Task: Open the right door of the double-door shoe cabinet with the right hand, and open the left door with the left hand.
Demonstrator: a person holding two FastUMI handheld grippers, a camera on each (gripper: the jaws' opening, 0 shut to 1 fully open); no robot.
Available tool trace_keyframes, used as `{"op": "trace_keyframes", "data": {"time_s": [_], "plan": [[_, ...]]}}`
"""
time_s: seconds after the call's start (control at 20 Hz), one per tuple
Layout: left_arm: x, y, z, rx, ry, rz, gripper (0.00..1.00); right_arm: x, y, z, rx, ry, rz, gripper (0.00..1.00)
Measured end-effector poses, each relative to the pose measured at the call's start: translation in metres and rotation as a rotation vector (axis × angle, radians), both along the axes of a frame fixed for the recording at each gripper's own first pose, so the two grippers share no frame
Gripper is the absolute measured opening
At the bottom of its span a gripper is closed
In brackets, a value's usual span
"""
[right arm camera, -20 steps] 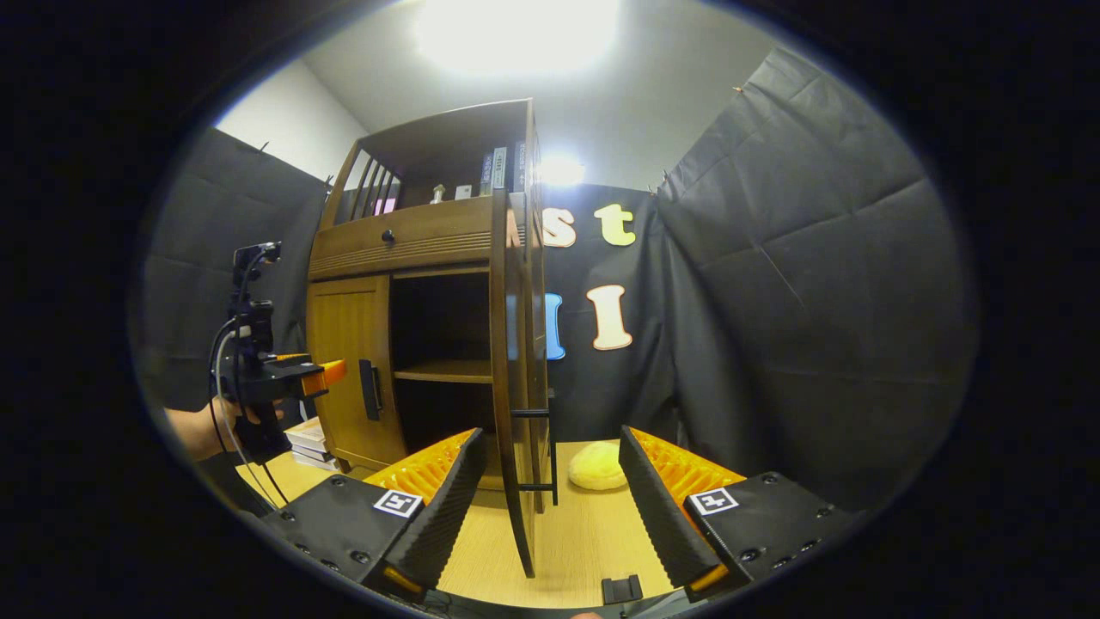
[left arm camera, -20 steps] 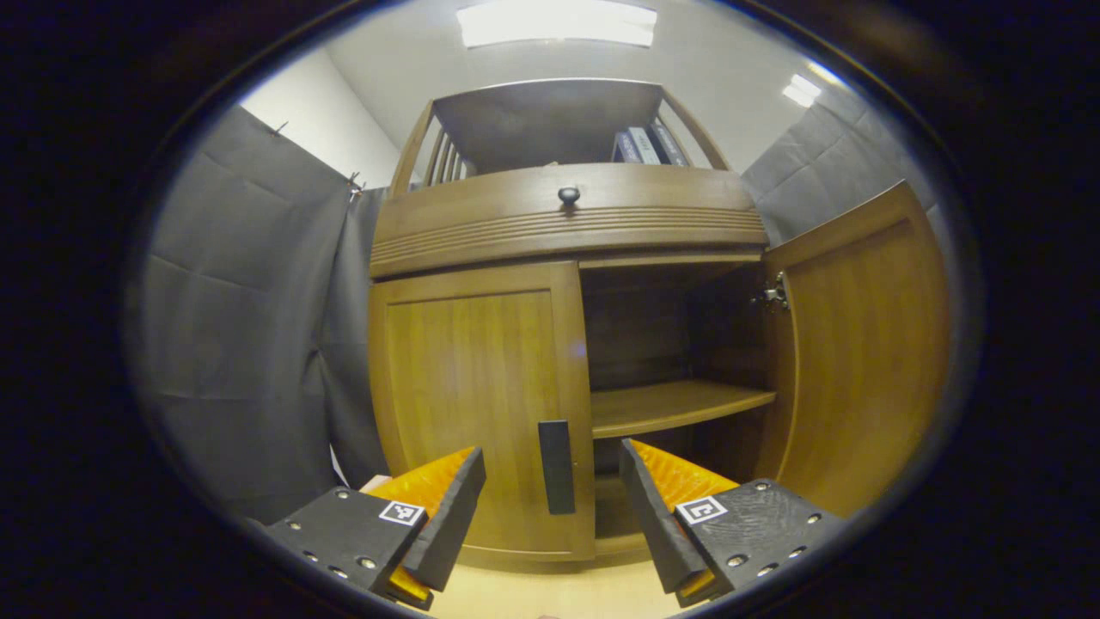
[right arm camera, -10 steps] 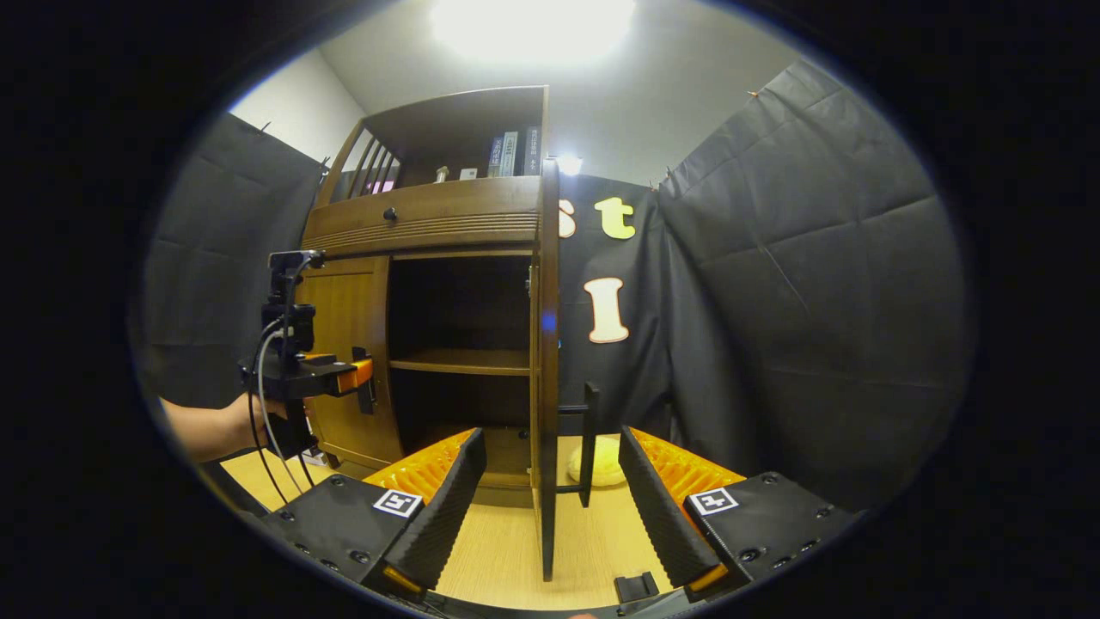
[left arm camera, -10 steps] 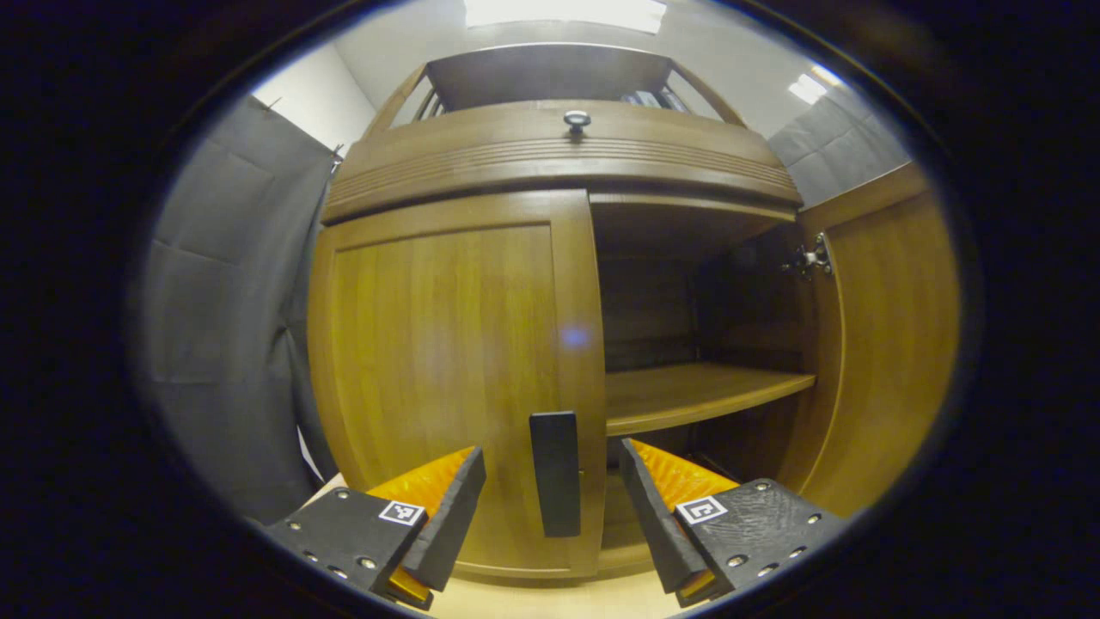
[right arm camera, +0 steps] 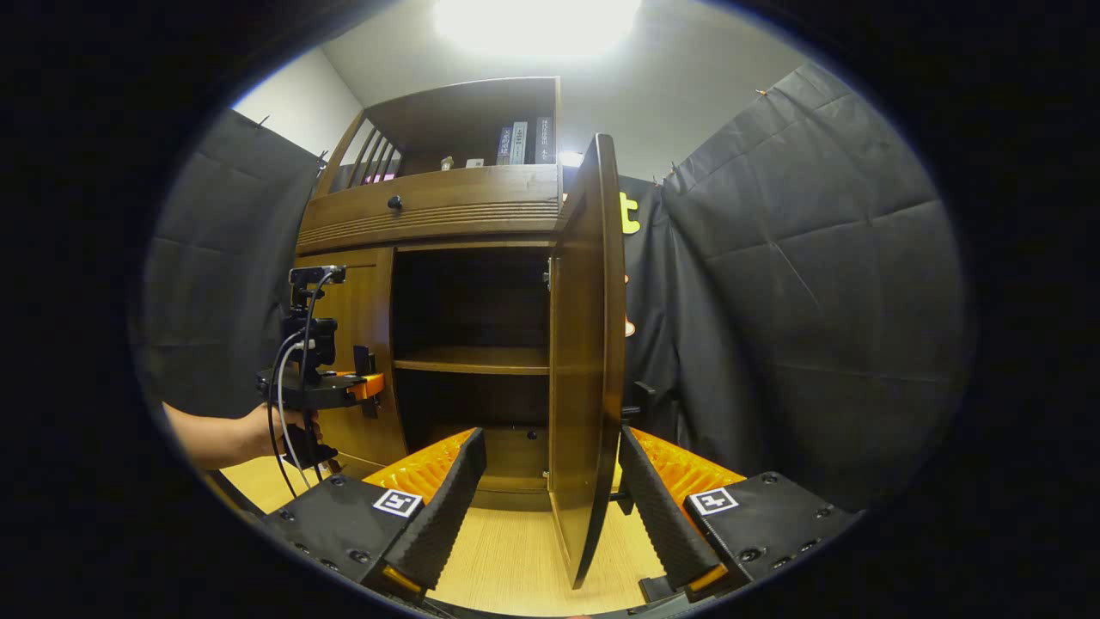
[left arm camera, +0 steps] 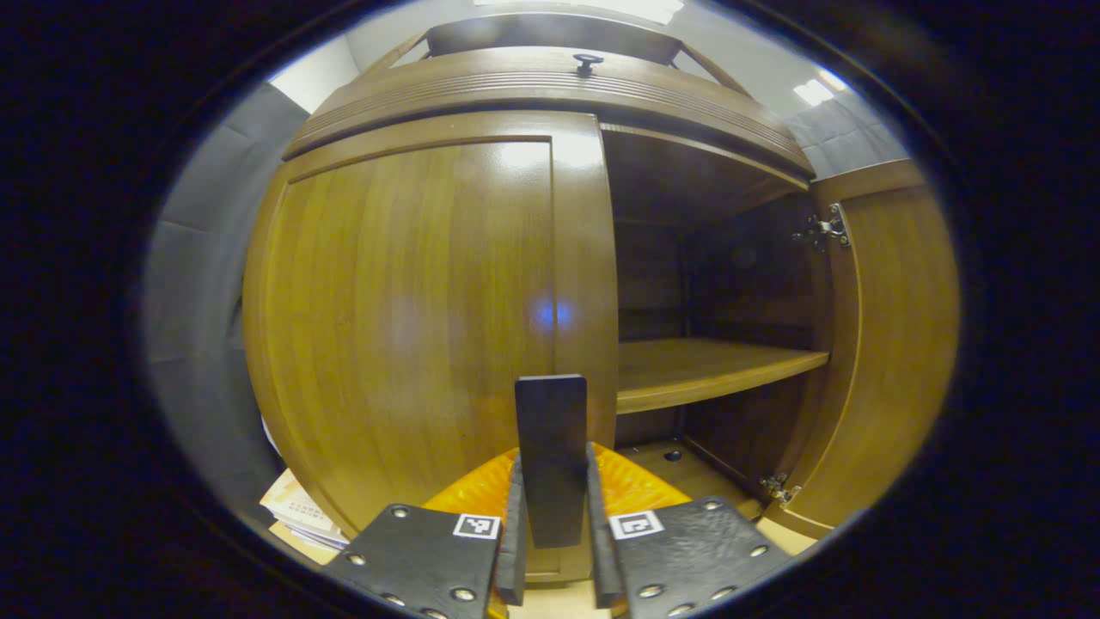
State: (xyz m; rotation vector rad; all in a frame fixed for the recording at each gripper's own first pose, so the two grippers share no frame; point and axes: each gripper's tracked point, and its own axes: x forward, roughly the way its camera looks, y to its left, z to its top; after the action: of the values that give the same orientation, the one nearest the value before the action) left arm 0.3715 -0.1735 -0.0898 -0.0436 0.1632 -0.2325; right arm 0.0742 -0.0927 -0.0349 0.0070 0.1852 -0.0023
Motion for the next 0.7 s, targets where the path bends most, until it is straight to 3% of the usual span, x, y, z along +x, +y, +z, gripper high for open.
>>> {"op": "trace_keyframes", "data": {"time_s": [0.1, 0.2, 0.25, 0.35, 0.4, 0.45, 0.7], "plan": [[-0.001, 0.003, 0.001, 0.004, -0.012, -0.018, 0.29, 0.001, 0.001, -0.001, 0.007, -0.001, -0.024, 0.98], [-0.003, 0.001, 0.002, -0.027, -0.003, -0.028, 0.26, 0.002, 0.0, -0.001, 0.015, 0.003, -0.044, 0.94], [-0.002, -0.001, 0.0, -0.023, 0.003, -0.025, 0.22, 0.001, 0.0, -0.003, 0.016, 0.008, -0.052, 0.98], [-0.003, 0.002, 0.0, -0.008, 0.003, -0.015, 0.22, -0.001, 0.0, -0.005, 0.005, 0.015, -0.062, 0.98], [-0.005, 0.002, 0.0, -0.011, 0.005, -0.011, 0.22, -0.003, 0.001, -0.007, 0.0, 0.021, -0.059, 0.94], [-0.007, 0.002, 0.001, -0.017, 0.007, -0.007, 0.22, -0.006, 0.003, -0.006, -0.004, 0.024, -0.05, 0.98], [-0.024, 0.007, 0.002, -0.016, 0.025, 0.005, 0.21, -0.021, 0.002, 0.0, -0.032, 0.011, -0.015, 0.98]]}}
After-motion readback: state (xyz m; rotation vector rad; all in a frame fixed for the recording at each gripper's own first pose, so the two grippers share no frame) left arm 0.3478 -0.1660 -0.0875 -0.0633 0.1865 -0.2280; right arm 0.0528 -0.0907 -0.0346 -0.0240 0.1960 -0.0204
